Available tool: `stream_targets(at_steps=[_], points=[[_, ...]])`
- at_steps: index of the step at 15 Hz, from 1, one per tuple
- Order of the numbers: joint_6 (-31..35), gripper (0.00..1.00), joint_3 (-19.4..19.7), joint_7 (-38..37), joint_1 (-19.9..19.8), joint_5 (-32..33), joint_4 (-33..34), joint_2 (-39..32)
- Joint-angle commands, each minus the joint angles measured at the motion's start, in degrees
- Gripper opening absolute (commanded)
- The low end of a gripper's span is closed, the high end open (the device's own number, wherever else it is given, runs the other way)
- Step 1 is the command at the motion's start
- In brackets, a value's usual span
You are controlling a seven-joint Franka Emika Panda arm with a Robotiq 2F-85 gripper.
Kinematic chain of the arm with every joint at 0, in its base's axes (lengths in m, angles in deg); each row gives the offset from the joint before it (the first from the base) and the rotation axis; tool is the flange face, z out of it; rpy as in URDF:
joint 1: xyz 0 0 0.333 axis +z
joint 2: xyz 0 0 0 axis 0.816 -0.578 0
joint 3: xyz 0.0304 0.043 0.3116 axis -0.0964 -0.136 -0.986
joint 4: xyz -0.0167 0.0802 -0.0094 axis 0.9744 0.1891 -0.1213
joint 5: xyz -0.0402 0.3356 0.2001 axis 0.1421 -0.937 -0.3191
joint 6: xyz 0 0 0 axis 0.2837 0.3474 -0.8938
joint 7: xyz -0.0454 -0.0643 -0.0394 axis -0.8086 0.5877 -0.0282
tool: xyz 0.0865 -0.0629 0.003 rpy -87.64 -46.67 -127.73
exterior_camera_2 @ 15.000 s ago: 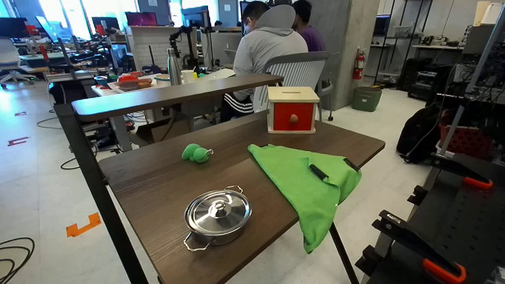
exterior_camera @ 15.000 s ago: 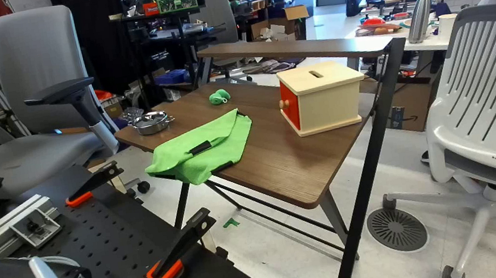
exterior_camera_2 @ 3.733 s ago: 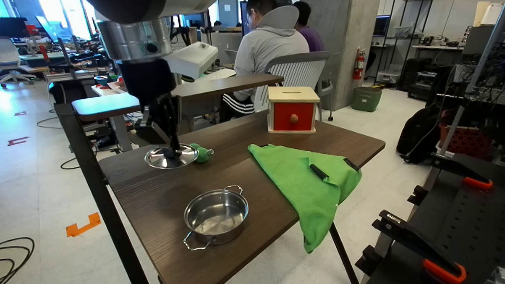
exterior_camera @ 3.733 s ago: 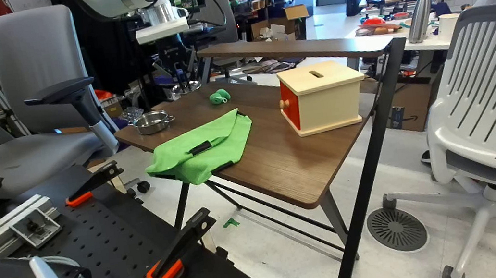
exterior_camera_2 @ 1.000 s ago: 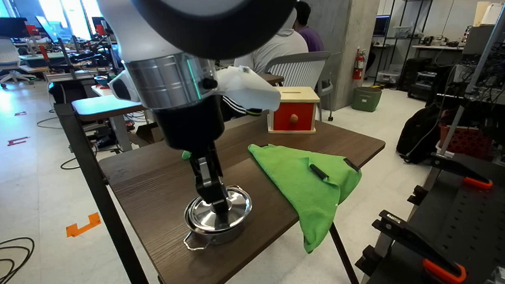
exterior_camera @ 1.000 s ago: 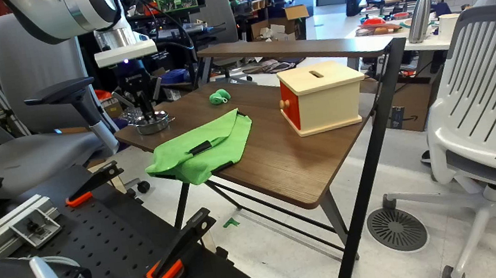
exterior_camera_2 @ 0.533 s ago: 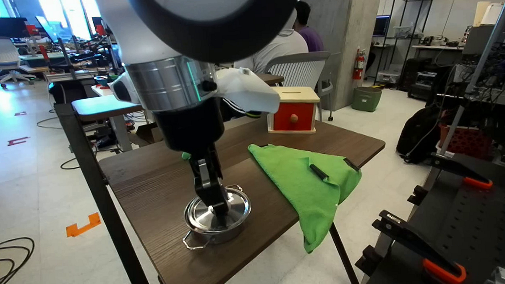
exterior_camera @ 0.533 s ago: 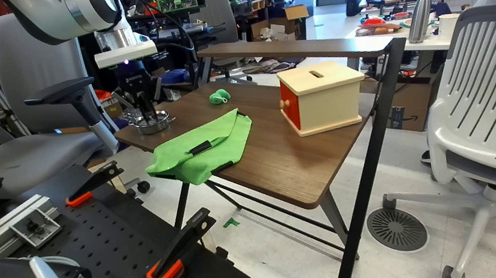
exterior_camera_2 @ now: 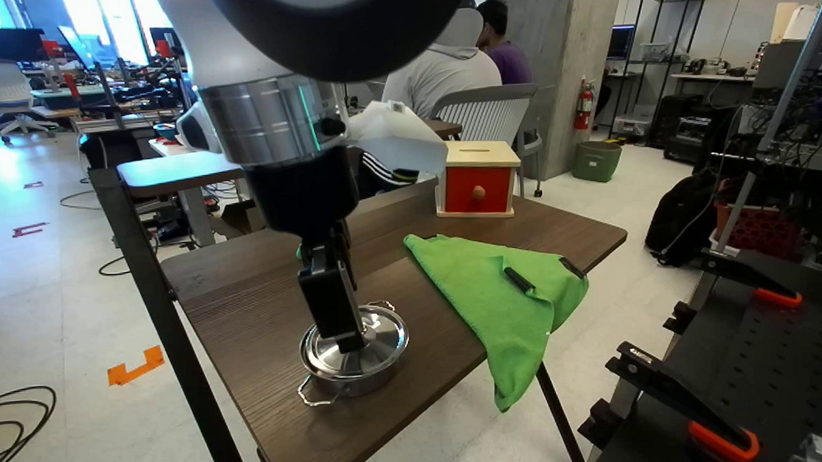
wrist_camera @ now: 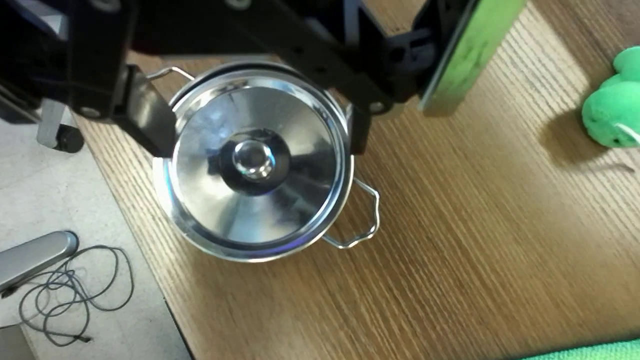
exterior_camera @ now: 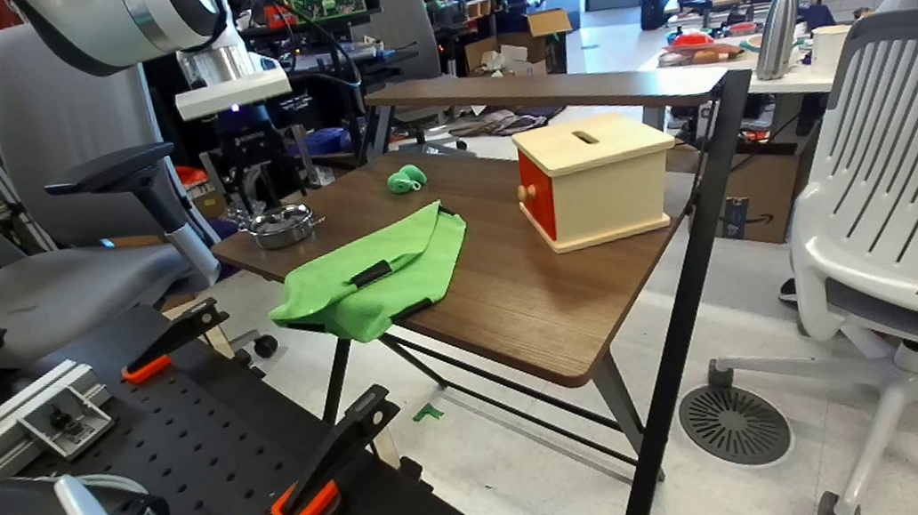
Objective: Remove the silver lid from the silver pot
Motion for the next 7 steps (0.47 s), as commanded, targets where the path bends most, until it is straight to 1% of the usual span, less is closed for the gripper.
stream_targets(at_steps=[1, 2, 3, 7], points=[[1.08, 1.00, -0.71, -1.42, -2.40, -2.23, -1.88, 5.07], [0.78, 1.00, 0.05, -1.74, -2.55, -1.49, -2.11, 6.41], [0.04, 1.00, -0.10, -1.12, -1.36, -0.62, 0.19, 2.52], [0.05, 1.00, 0.08, -1.15, -2.64, -0.71, -0.52, 5.41]])
